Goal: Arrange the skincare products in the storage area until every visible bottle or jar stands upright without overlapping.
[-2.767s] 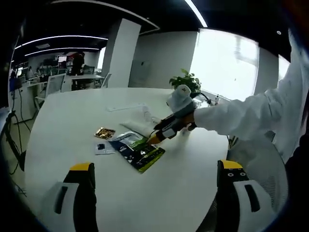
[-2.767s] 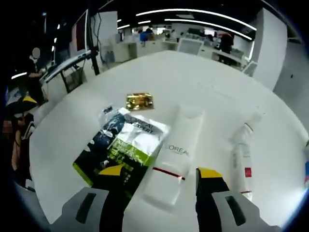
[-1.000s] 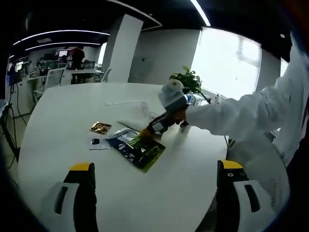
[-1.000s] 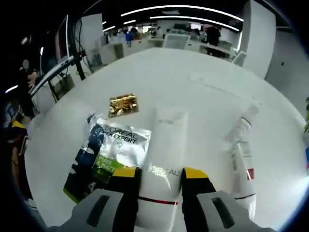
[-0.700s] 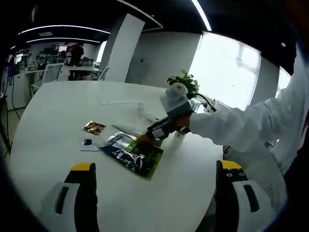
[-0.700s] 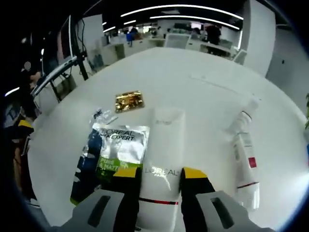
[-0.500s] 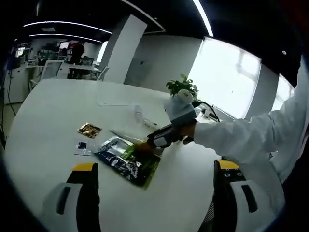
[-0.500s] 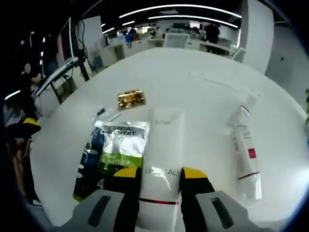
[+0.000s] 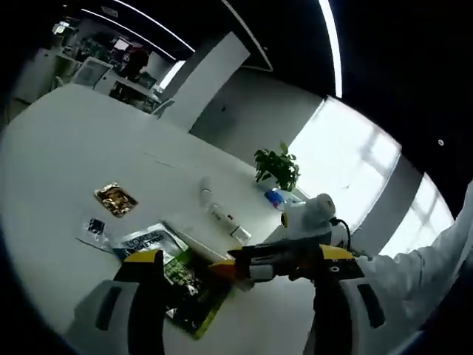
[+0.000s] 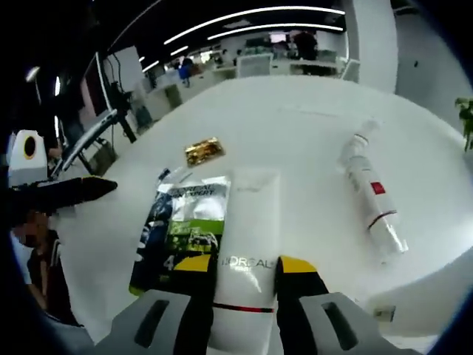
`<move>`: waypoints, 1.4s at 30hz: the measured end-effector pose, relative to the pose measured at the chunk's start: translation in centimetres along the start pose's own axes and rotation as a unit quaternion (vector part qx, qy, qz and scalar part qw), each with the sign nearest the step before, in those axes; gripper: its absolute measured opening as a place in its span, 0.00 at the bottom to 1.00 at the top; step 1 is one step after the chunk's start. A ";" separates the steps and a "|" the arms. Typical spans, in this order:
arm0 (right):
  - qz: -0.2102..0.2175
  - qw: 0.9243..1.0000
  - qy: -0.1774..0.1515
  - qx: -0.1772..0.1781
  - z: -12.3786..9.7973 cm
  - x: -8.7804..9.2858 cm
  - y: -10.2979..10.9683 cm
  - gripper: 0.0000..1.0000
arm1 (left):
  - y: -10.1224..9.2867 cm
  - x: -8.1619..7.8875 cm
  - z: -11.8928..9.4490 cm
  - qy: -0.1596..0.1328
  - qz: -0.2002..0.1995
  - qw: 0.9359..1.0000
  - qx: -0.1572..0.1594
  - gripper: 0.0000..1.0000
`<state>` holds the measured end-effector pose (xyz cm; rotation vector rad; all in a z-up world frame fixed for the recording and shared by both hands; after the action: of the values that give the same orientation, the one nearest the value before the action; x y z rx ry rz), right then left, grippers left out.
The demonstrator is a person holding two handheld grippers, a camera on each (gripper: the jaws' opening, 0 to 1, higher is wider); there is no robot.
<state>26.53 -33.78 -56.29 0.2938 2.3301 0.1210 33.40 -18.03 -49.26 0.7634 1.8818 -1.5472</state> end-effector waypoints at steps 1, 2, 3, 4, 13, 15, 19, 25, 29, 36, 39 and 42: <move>0.003 1.000 -0.001 0.001 0.0 0.1 -0.1 0.25 | 0.0 0.1 0.3 0.001 -0.002 1.000 0.002 0.78; 0.010 1.000 -0.004 -0.001 0.0 0.2 -0.2 0.25 | 0.1 0.3 0.9 0.004 -0.016 1.000 0.004 0.77; 0.016 1.000 -0.003 -0.003 -0.1 0.3 -0.3 0.25 | 0.1 0.4 1.3 0.007 -0.020 1.000 0.005 0.76; 0.024 1.000 -0.005 -0.004 -0.1 0.5 -0.3 0.25 | 0.2 0.5 1.8 0.008 -0.025 1.000 0.006 0.75; 0.097 0.995 -0.026 -0.016 -1.5 1.6 -0.3 0.25 | 2.2 1.6 5.0 0.027 -0.093 0.995 -0.020 0.66; 0.122 0.992 -0.031 -0.022 -1.9 1.9 -0.3 0.25 | 2.2 2.0 5.6 0.029 -0.096 0.995 -0.021 0.62; 0.178 0.982 -0.042 -0.040 -2.4 2.3 -0.1 0.25 | 3.1 2.7 6.9 0.039 -0.105 0.993 -0.041 0.62; 0.178 0.982 -0.045 -0.044 -3.1 2.7 -0.1 0.24 | 3.4 3.6 8.3 0.048 -0.144 0.987 -0.042 0.46; 0.185 0.980 -0.048 -0.051 -3.3 2.9 -0.4 0.24 | 3.9 3.6 9.4 0.065 -0.158 0.985 -0.032 0.40; 0.190 0.979 -0.052 -0.059 -3.5 3.0 -0.4 0.25 | 3.8 3.8 10.2 0.084 -0.155 0.984 -0.030 0.31; 0.191 0.978 -0.054 -0.063 -3.6 3.2 -0.4 0.25 | 3.9 4.1 10.5 0.087 -0.154 0.984 -0.038 0.25; 0.194 0.977 -0.056 -0.068 -3.6 3.3 -0.3 0.25 | 3.7 4.4 10.9 0.090 -0.159 0.983 -0.038 0.23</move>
<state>21.70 -33.22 -56.12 0.6669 2.1156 0.4411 34.10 -27.90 -56.65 0.6079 2.2716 -1.6278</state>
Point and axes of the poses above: the point that each gripper's makers call its tool centre point, and the gripper's own axes: z roughly forward along the fingers, y roughly to its left, x roughly out of its underside, the point moved 7 cm from there along -z, roughly backward along the fingers, and after that the axes turned 2 degrees about -y, right-handed, at the moved point
